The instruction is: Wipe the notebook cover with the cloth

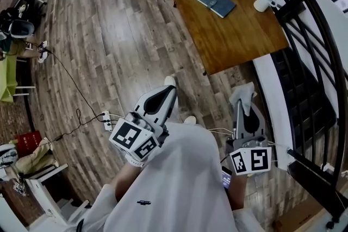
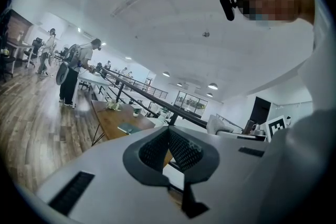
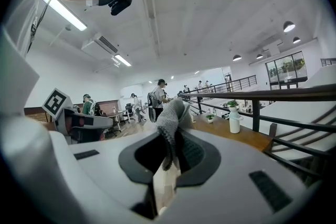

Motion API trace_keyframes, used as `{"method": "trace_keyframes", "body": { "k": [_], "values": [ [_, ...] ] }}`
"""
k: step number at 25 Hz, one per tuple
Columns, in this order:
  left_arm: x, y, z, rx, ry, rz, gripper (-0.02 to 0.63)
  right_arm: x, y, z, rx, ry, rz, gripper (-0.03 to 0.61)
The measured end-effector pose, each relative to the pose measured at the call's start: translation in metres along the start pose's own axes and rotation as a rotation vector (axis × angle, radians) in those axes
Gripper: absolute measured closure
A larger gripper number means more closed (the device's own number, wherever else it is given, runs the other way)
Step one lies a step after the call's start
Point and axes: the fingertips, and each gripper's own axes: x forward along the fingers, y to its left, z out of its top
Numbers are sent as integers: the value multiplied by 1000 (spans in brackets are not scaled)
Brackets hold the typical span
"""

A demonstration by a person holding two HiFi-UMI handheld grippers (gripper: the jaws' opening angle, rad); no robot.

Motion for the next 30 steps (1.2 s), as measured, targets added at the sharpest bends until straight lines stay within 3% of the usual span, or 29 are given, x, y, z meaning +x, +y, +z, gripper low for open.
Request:
{"method": "trace_keyframes", "body": {
  "k": [13,20,30],
  "values": [
    [56,120,70,-36,-26,-52,595,137,28,54,-37,-41,-17,552],
    [69,192,101,-56,-64,-69,595,205,43,60,-62,-51,-55,551],
    [113,213,111,-73,-16,-143,595,245,26,58,-28,3,-121,549]
  ]
}}
